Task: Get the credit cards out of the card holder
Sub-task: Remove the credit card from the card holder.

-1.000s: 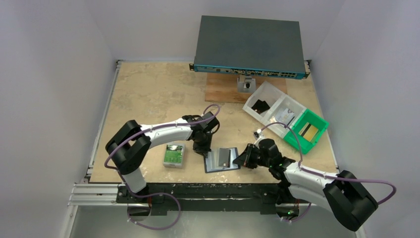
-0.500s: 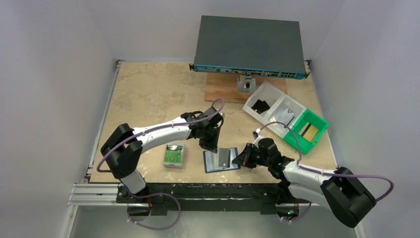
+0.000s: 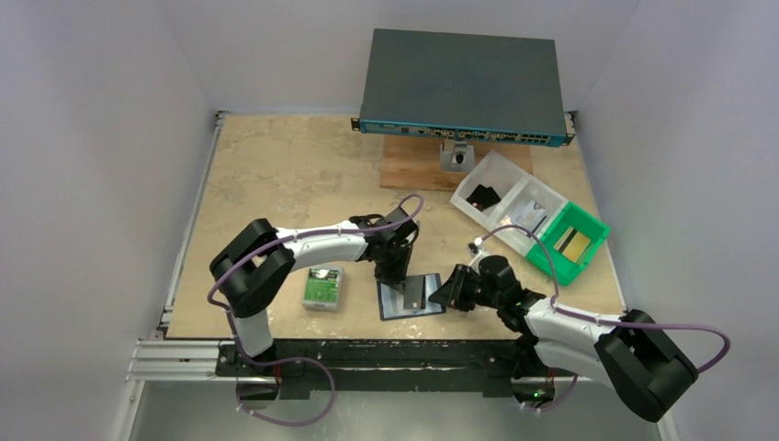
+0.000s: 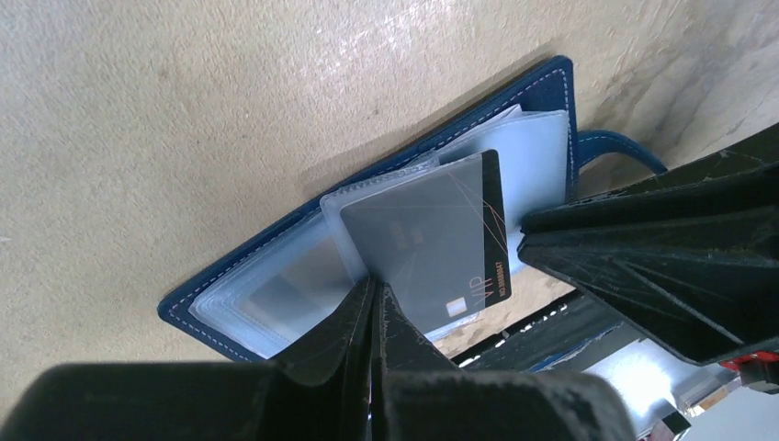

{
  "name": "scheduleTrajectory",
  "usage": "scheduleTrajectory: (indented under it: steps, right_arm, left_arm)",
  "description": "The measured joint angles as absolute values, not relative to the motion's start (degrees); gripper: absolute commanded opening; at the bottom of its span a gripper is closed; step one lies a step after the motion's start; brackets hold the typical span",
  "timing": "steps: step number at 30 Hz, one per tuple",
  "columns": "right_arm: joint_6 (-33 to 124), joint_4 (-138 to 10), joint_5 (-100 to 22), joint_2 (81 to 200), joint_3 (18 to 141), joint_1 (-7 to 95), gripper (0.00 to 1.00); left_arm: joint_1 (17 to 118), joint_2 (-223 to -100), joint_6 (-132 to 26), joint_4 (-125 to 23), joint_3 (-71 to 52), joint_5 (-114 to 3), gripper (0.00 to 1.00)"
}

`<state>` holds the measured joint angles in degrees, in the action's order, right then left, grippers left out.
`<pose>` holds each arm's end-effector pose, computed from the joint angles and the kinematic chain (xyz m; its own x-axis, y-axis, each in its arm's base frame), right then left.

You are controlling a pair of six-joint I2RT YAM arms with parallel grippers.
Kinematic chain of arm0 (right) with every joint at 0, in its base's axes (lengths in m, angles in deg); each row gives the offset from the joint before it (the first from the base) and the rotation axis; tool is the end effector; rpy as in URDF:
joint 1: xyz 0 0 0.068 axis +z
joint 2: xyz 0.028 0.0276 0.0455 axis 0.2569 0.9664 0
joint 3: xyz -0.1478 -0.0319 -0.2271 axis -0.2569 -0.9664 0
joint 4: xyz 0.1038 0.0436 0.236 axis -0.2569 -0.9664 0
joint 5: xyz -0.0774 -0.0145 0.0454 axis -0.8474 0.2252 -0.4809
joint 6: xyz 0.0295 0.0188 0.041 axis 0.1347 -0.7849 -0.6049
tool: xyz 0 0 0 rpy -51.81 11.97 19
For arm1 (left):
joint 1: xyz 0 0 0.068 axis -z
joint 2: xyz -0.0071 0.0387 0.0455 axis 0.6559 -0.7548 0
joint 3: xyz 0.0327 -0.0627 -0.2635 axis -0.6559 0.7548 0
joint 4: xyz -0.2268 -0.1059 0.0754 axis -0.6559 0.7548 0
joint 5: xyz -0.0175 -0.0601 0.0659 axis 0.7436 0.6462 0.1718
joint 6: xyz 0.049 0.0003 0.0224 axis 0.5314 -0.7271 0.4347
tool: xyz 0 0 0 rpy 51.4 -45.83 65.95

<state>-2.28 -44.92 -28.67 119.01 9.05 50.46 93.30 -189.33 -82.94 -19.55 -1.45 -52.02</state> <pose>0.1281 0.1049 0.1134 -0.8924 0.3155 -0.3226 -0.0470 0.6461 0.7618 0.2064 -0.2791 0.1620 -0.9681 0.1995 -0.1517 0.2438 0.8902 -0.3849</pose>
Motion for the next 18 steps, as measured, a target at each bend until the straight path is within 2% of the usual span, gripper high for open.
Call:
scheduleTrajectory:
  steps: [3,8,18]
  right_arm:
    - [-2.8,-44.1,-28.2,119.0,9.1,50.5,0.28]
    - [-3.9,-41.4,-27.1,120.3,8.9,50.5,0.31]
    - [-6.4,-33.3,-25.1,127.6,8.9,50.5,0.17]
  left_arm:
    - [93.3,-189.6,-83.2,-19.7,-1.4,-51.8,0.00]
    - [93.3,-189.7,-83.8,-19.8,-1.4,-51.8,0.00]
    - [93.3,-189.9,-84.9,-21.2,-0.9,-51.5,0.00]
